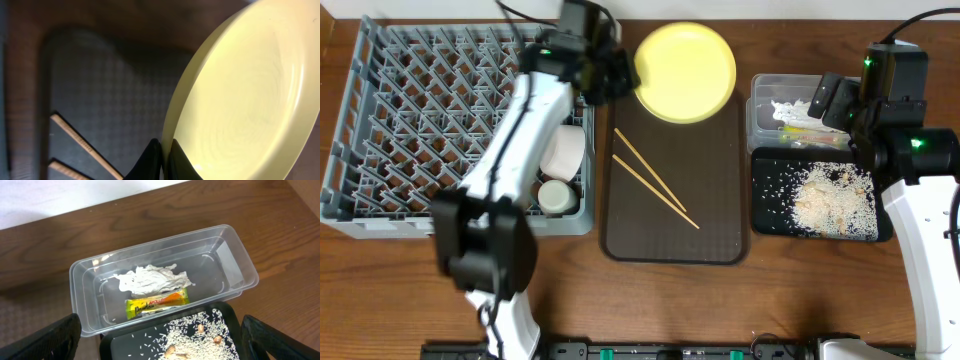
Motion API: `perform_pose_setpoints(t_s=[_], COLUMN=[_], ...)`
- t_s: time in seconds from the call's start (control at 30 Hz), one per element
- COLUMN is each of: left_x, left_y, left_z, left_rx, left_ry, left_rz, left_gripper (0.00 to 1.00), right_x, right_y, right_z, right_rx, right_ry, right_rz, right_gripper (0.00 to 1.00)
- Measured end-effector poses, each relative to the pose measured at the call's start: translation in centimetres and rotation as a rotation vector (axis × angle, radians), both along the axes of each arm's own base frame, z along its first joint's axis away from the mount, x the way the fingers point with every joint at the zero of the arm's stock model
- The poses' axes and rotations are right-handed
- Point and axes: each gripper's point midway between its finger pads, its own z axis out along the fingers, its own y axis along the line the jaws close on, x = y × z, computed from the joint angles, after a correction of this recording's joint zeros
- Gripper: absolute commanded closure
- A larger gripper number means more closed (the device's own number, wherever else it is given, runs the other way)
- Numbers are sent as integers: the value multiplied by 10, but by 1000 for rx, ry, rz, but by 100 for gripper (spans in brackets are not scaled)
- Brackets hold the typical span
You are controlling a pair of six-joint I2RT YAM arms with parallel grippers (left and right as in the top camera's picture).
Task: Sort waste into correct bins and load items into the dishwasher
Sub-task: 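Lift the yellow plate and carry it left to the dish rack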
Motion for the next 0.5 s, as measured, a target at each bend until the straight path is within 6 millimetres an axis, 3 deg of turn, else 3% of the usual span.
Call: perform_pose_setpoints(t_s=[0.1, 0.2, 0.5], left_x=[-5, -8, -8], left_y=[21, 56, 176], left_z=[31, 45, 34], left_rx=[5, 28, 227], left_ry=[-63, -71, -41], left_rz=[15, 68, 284], left_gripper=[93, 92, 93], right_x=[0, 0, 0], right_y=[0, 0, 0], right_z=[0, 0, 0], right_rx=[0, 0, 0], right_ry=[0, 0, 0], right_rz=[0, 0, 0], right_gripper=[1, 1, 1])
